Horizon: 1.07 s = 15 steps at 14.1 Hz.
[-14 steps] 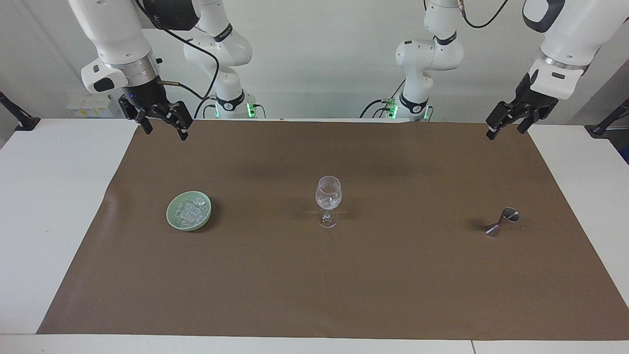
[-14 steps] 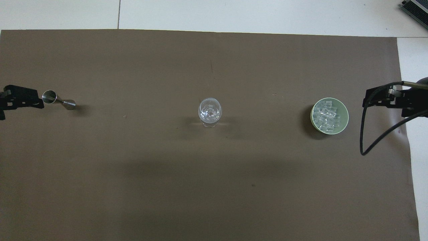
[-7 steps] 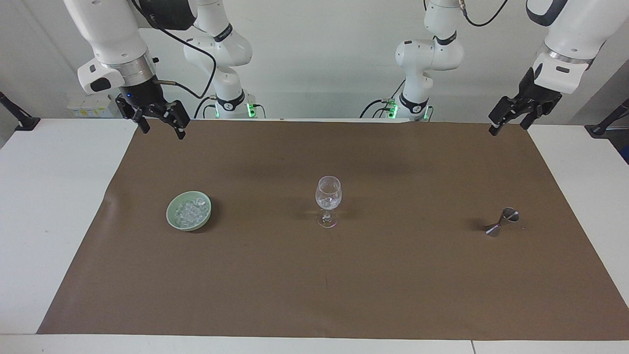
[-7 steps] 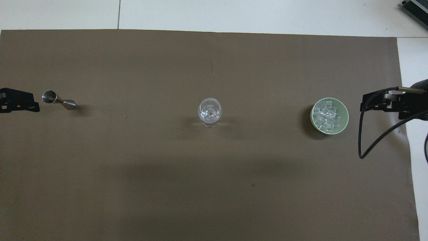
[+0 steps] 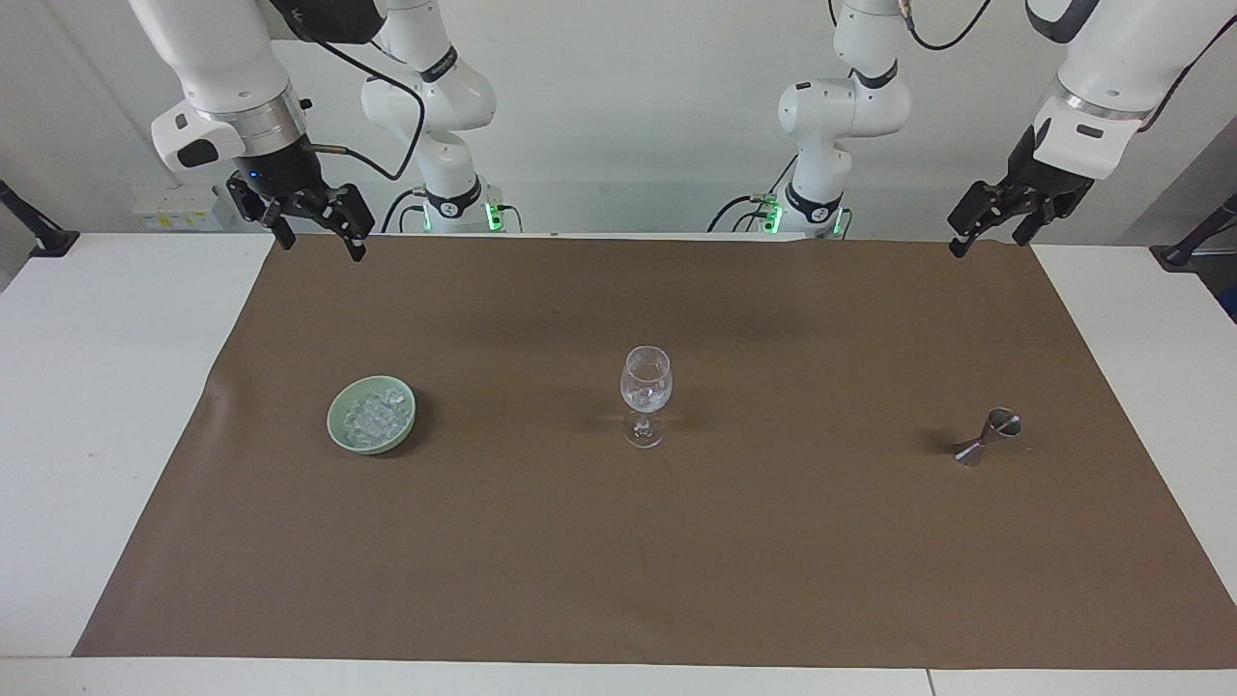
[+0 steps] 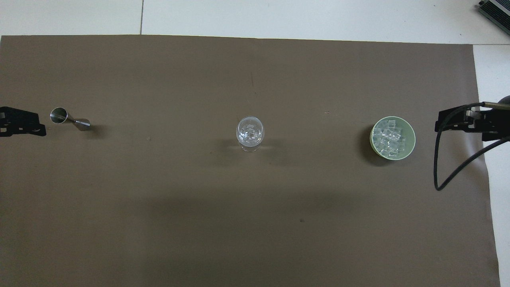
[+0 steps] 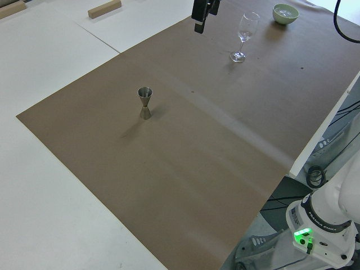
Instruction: Pour wine and add ice with both arms
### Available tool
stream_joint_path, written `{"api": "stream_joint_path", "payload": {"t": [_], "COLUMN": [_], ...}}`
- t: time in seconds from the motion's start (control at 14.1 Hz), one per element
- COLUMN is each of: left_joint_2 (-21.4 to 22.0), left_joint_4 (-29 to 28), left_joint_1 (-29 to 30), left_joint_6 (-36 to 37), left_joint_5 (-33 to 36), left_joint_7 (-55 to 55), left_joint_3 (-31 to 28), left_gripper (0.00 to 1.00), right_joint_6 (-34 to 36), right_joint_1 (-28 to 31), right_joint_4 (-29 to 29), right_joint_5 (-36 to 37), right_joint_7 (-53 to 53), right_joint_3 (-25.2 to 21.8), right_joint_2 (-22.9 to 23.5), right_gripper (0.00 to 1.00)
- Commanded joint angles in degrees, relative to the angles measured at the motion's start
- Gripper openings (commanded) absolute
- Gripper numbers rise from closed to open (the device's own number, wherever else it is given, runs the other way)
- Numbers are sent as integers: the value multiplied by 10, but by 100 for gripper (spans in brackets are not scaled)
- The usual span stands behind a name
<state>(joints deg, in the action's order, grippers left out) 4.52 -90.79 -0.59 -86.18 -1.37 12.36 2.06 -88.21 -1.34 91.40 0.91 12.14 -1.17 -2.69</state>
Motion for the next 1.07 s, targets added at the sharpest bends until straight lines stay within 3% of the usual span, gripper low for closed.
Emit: {"api": "stream_joint_path", "payload": {"t": [0.0, 1.0], "left_joint_2": [-33, -14], "left_joint_4": [65, 35], "left_joint_1": [38, 31], "left_joint_6": [49, 10], "left_joint_5": [2, 1], "left_joint_7": [-8, -6], "left_joint_3": [42, 44], "left_gripper": [100, 100], "right_joint_6": [15, 14], "right_joint_1": [5, 4], "right_joint_4": [2, 5], "right_joint_5": [-10, -9], "right_joint_7": [-16, -15], "right_joint_3": [0, 1], "right_joint_2": [-8, -13], "right_gripper": [100, 100]}}
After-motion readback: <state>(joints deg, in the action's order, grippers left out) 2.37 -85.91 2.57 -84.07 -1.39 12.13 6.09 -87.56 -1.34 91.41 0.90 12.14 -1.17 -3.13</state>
